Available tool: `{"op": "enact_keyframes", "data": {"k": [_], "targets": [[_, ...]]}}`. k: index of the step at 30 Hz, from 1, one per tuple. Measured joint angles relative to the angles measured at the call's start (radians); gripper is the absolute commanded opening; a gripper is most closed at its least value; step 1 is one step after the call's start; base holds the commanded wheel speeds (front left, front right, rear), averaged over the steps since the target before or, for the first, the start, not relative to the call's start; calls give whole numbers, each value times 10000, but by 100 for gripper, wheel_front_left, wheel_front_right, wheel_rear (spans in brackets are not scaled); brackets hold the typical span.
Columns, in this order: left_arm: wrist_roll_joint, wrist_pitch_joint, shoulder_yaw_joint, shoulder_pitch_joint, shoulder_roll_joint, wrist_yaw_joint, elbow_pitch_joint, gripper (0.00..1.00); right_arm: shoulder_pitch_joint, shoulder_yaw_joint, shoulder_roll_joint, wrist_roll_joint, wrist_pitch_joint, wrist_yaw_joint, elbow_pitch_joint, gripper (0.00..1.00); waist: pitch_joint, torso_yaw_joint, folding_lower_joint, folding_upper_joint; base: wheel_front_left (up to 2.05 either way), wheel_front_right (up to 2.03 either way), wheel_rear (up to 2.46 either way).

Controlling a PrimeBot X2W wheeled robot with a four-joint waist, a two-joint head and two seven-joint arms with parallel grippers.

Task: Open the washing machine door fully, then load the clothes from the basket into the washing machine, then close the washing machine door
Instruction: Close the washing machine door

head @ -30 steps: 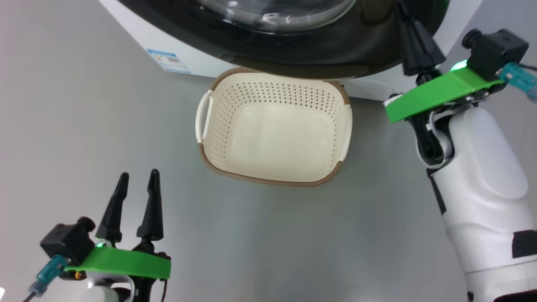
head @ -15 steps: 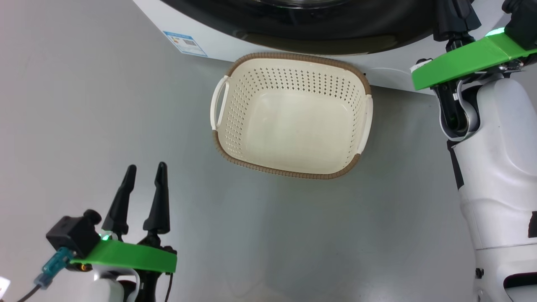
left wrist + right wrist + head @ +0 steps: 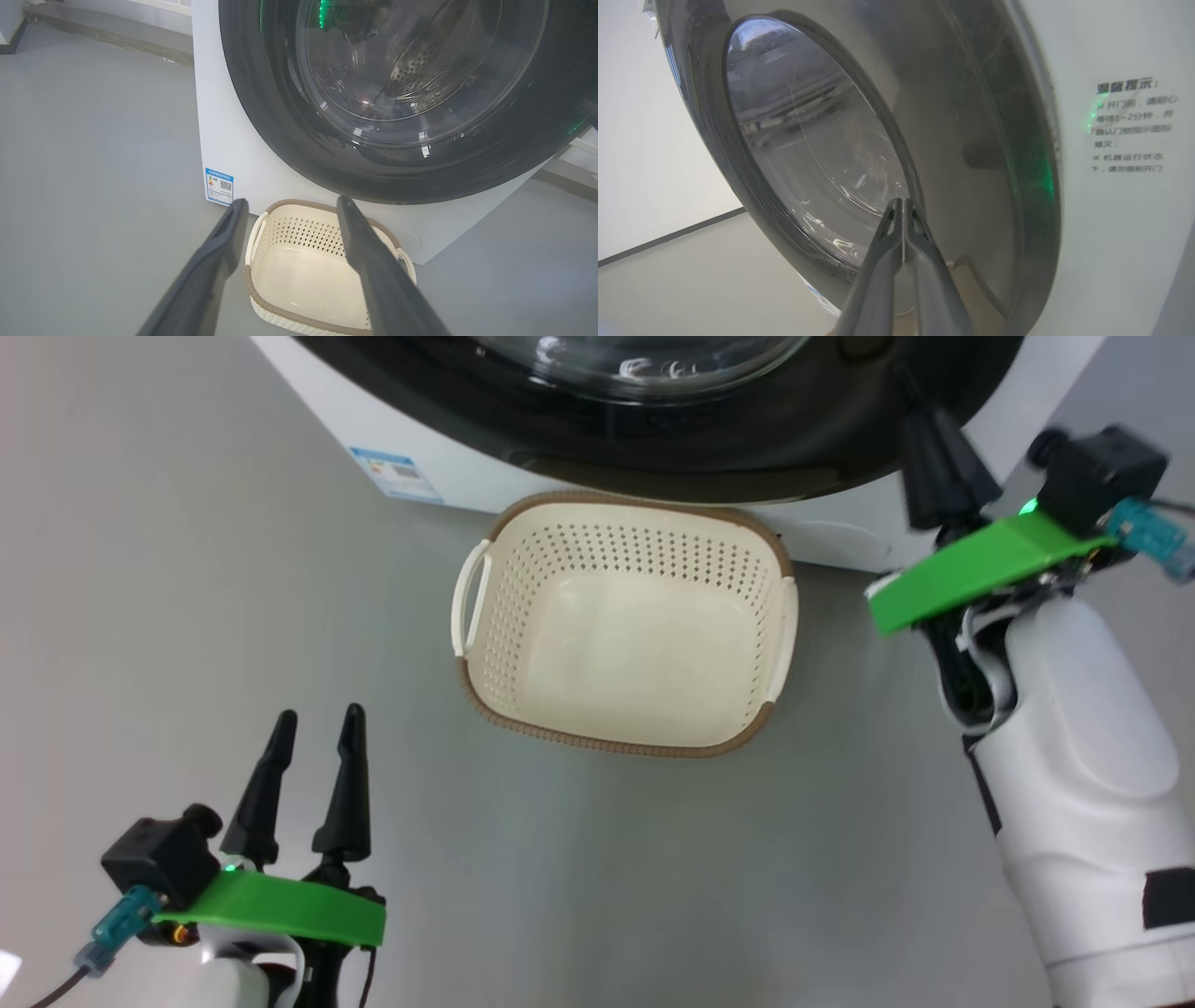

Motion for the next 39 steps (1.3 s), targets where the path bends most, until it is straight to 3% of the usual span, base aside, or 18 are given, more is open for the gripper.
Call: {"op": "enact_keyframes", "data": {"k": [26,39], "targets": [[75,0,485,865,890,0,368,100,4012,-134,109,399,0,0,-861,100,-1532,-1885,0,0,0,0,0],[173,0,811,1312,1181,0,395,100,5122,-472,-42,399,0,0,-1037,100,-2174,-2832,0,0,0,0,0]]}}
